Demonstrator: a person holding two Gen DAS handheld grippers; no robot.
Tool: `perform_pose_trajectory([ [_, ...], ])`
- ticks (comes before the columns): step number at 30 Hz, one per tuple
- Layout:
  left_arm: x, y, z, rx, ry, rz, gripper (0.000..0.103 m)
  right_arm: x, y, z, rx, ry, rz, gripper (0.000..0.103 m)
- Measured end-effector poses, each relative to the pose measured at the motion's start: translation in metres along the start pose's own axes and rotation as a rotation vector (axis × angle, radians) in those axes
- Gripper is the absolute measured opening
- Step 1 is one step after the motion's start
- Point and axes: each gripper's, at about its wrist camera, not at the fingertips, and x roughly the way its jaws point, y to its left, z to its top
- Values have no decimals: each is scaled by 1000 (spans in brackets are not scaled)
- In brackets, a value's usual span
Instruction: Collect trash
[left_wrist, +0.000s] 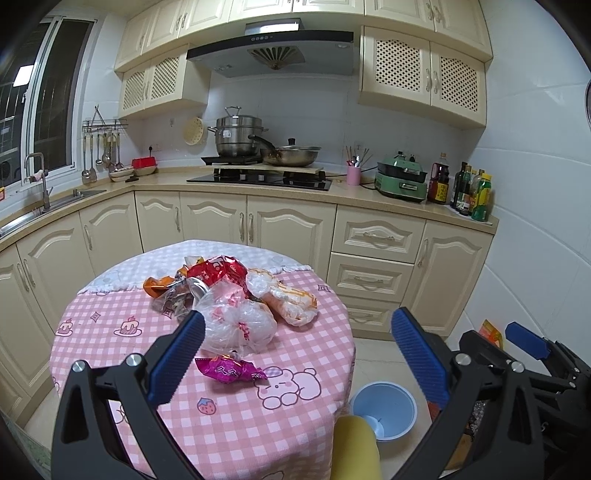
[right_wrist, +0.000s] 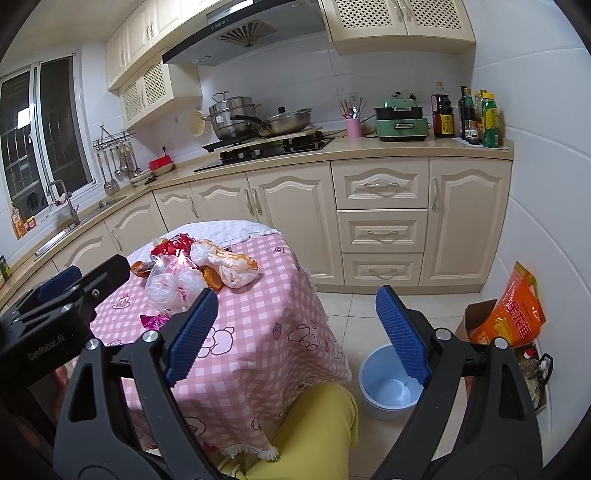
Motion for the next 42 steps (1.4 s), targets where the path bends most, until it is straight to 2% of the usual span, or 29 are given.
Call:
perform_pose_trajectory([
  [10,15,26,-5,-31,48,-19,99,20,18,0,34,68,-4,86],
  [15,26,52,-7,-75,78,9,99,40,38,-2,24,112,5,86],
  [29,60,145,-23,-165,191,119,99,115,129,-19,-111,294,190,86],
  [36,71,182,-34,-188,243,184,99,168,163,-38,-105,464,309,86],
  [38,77,192,-39,-196,266,192,99,182,169,-45,-90,504,304,86],
  [42,88,208,-47,-224,303,197,99,199,175,-52,-64,511,265,86],
])
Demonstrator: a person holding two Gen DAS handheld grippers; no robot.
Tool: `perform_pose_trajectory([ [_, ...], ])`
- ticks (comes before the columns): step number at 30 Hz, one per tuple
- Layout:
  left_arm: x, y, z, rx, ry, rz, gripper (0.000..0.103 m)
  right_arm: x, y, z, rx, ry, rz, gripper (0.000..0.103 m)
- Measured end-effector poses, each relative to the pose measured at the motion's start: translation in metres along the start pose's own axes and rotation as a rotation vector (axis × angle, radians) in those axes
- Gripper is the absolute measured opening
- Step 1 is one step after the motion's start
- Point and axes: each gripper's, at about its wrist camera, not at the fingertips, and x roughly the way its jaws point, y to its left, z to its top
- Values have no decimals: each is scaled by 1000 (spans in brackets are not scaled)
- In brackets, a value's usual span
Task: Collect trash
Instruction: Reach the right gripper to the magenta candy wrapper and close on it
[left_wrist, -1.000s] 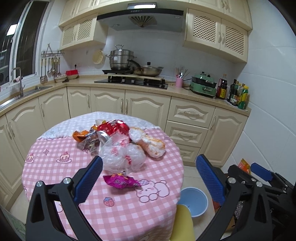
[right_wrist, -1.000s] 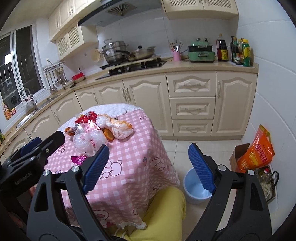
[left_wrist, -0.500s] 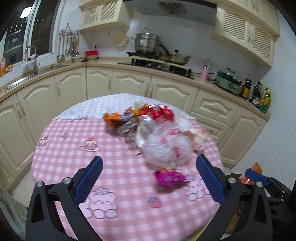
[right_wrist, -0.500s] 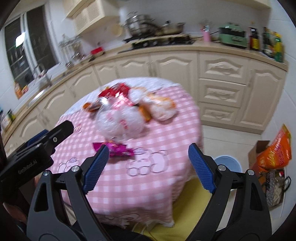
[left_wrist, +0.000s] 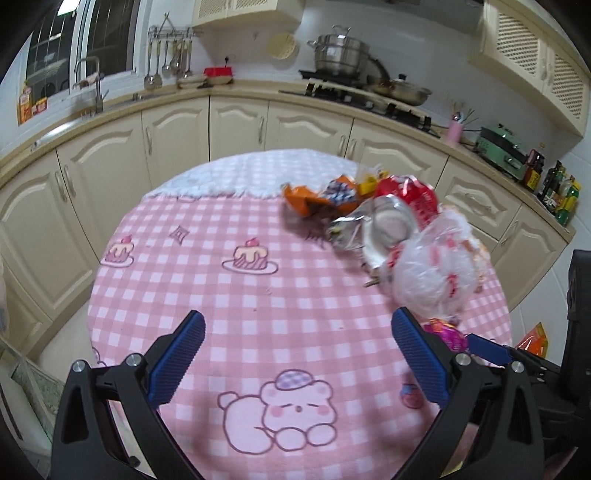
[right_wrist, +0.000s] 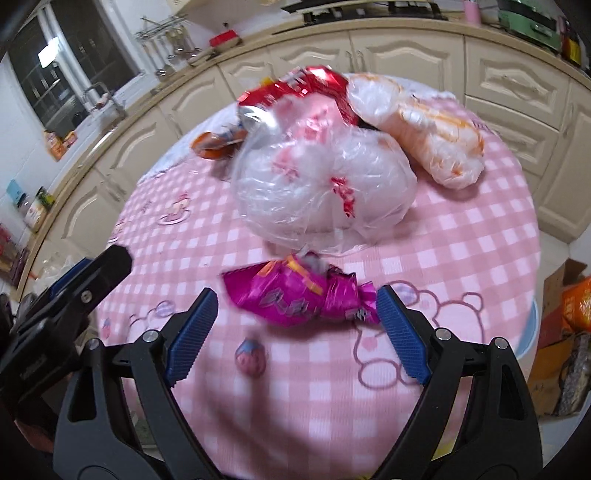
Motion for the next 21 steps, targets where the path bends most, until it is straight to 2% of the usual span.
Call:
perform_pose_trajectory([
  [2,6,4,-1,-7,20,-2,99,1,-1,1,13,-14,6,84],
  [3,11,6,-1,-8,35,-7,99,2,-1,2,7,-12,-4,80],
  [4,14,6,-2,-9,43,-10,99,2,0,2,-4,-16,-17,66],
  [5,16,6,-3,-10,49,-15,99,5,-3,3,-9,-15,-20,58],
  [7,19,4,-4,-9,61,-29,99,4,-6,2,4,-24,-2,50],
  [11,23,-4,-4,1,70,-55,99,2,-13,1,18,-43,22,46],
  [21,30,-37,3,18,94,-115,99,-38,-36,-7,58,-139,51,45],
])
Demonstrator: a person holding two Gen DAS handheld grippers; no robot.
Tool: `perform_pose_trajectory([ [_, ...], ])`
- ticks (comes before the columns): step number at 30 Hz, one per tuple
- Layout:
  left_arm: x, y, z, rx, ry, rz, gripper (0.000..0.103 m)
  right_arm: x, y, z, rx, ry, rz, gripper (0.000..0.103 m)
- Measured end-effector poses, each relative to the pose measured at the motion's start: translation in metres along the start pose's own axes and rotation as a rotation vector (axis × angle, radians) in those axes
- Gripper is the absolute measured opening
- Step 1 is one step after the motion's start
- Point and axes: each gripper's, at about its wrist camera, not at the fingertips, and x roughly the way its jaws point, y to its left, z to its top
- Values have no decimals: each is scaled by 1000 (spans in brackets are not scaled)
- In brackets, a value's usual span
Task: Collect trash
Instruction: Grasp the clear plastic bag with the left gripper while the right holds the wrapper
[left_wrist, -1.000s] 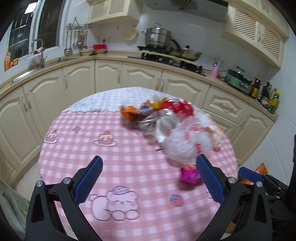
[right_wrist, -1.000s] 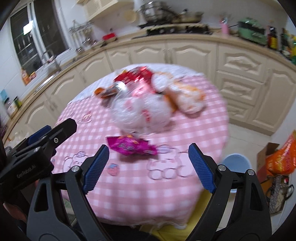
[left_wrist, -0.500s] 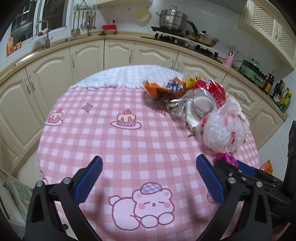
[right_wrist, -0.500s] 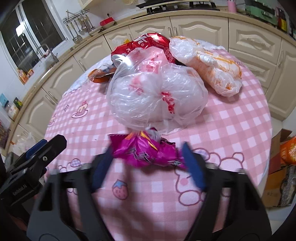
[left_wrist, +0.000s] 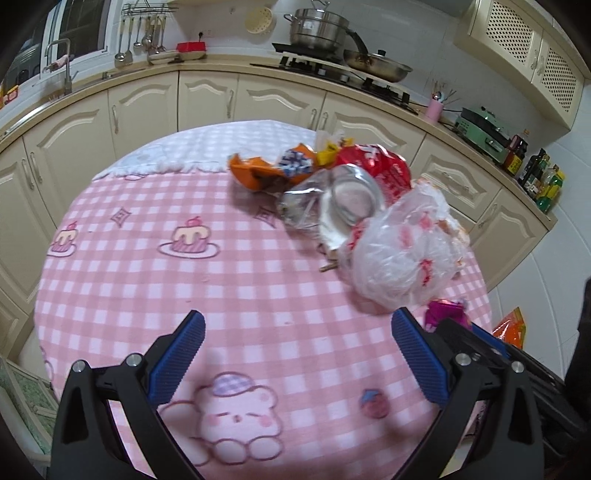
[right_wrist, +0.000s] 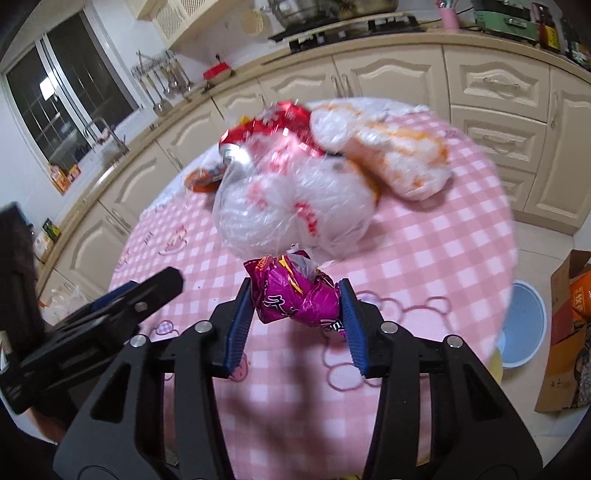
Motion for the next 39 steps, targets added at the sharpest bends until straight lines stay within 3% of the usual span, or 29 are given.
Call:
perform_pose_trajectory([
  [12,35,-63,25,-26,64,-124,98,-36,-70,16,127,-98,-68,45],
  [19,71,-77,33,-107,110,-79,98,-28,-95,23,149,-81,-42,45],
  [23,74,-77,35,-97,83,-21,61,-19,-103,25,161,-58,-28,45],
  [36,44,-69,18,-6,42,-19,40,-27,-94,23,143,-69,-26,45],
  [39,34,-68,14,19,23,-26,28,-33,-88,20,129,-77,-25,45],
])
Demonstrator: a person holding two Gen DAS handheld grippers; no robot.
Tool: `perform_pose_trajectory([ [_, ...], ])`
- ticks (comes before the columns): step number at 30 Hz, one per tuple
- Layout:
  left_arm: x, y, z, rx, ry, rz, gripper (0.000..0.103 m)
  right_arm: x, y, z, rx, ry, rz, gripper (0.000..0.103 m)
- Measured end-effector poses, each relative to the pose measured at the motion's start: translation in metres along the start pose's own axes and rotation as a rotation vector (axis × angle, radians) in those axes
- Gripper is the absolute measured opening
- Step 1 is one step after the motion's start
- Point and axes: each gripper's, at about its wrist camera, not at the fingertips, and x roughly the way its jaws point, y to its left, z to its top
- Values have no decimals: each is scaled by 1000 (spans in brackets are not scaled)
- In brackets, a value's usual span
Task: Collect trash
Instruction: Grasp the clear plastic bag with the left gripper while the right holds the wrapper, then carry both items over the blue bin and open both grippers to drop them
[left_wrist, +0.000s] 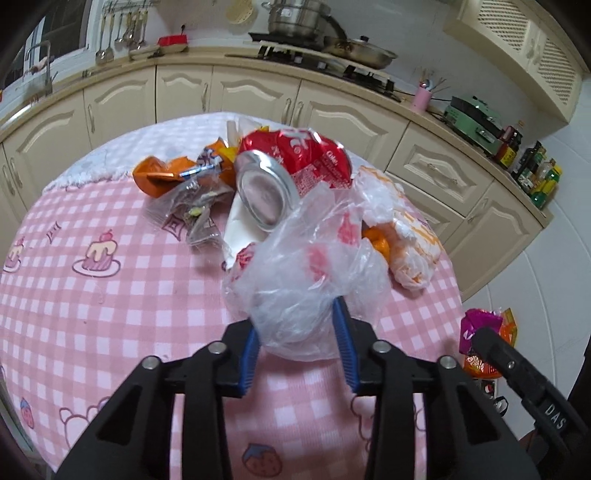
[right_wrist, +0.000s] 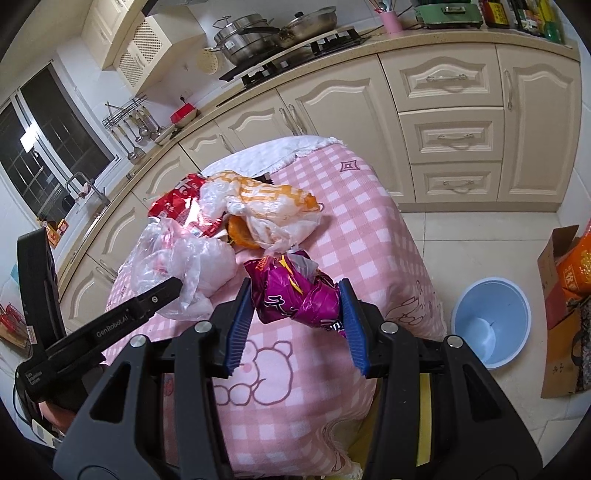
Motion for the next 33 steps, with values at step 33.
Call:
perform_pose_trajectory([
  [33,-58,-107,-38,292,-126,-104,24,-90,-54,-27,144,-178,-84,45],
])
